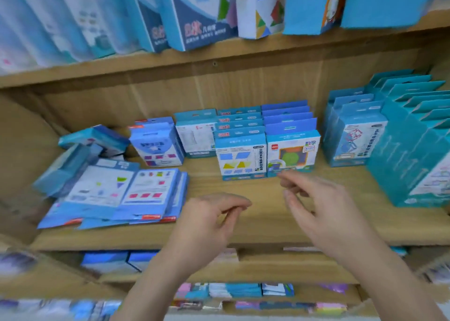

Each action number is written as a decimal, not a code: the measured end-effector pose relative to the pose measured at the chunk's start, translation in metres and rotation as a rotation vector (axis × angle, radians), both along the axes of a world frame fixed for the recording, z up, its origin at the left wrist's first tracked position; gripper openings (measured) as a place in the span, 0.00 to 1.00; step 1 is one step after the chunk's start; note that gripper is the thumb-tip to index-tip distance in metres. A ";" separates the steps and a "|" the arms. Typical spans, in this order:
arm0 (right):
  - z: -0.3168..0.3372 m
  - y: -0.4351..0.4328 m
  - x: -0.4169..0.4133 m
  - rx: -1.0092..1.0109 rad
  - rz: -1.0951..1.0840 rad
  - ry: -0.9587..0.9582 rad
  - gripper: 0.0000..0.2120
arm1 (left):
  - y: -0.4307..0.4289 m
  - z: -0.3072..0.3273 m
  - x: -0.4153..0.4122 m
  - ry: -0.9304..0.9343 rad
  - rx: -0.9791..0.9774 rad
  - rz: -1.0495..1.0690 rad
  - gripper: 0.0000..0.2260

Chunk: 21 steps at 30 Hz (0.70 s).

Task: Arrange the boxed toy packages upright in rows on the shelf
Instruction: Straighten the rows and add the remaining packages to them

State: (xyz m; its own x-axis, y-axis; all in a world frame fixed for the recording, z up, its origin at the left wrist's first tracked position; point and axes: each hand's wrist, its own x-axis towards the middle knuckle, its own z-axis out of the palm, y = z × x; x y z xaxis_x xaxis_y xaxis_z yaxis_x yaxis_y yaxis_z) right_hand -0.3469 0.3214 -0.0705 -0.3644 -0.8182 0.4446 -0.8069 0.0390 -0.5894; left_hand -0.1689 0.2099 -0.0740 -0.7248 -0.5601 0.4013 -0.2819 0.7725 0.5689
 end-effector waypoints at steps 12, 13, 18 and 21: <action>-0.055 -0.107 0.143 0.175 0.136 -0.217 0.18 | -0.113 -0.043 0.173 -0.247 -0.249 0.197 0.10; -0.060 -0.112 0.151 0.195 0.129 -0.222 0.19 | -0.121 -0.050 0.177 -0.304 -0.266 0.204 0.14; -0.074 -0.122 0.174 0.240 0.132 -0.265 0.27 | -0.150 -0.068 0.171 -0.322 -0.484 0.183 0.14; -0.070 -0.119 0.176 0.221 0.093 -0.309 0.33 | -0.158 -0.054 0.166 -0.162 -0.523 0.191 0.17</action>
State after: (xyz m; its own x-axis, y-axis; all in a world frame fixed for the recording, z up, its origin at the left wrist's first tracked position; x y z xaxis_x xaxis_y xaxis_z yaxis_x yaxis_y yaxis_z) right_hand -0.1714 0.2023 -0.1402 -0.3734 -0.9179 0.1346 -0.5985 0.1275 -0.7909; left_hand -0.0028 0.0519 -0.1282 -0.7055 -0.4438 0.5526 -0.4955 0.8663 0.0631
